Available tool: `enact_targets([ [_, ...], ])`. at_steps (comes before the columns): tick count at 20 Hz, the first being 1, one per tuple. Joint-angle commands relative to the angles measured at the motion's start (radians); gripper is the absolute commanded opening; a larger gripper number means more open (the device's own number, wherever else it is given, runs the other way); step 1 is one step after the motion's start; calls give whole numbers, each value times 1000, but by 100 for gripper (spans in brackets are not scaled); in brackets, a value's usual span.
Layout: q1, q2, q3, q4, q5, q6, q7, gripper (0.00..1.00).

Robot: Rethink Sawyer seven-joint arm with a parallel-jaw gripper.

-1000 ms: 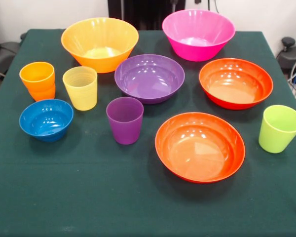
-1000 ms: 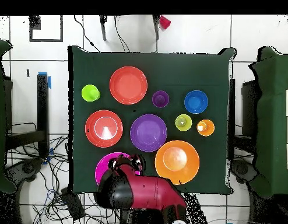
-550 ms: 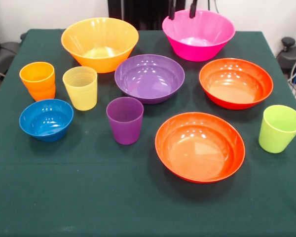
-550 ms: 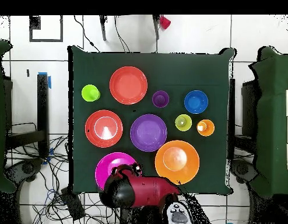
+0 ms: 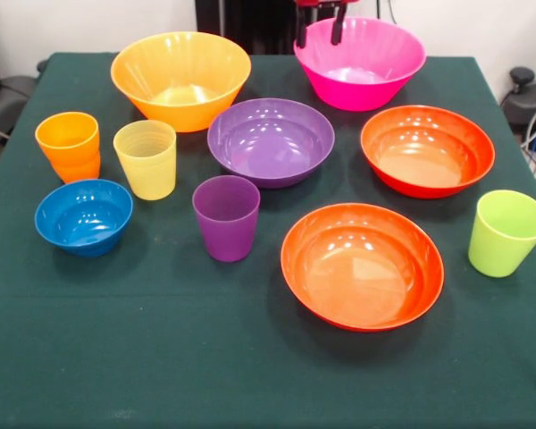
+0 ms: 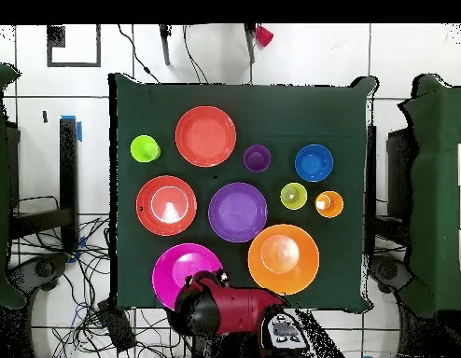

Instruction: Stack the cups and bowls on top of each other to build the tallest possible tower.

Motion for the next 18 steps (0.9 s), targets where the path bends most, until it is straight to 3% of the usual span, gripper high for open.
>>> enact_targets([
  [1, -2, 64, 41, -59, -30, -70, 147, 100],
  [14, -78, 55, 78, -17, -7, -31, 162, 100],
  [18, -123, 12, 117, -7, -18, 23, 128, 100],
])
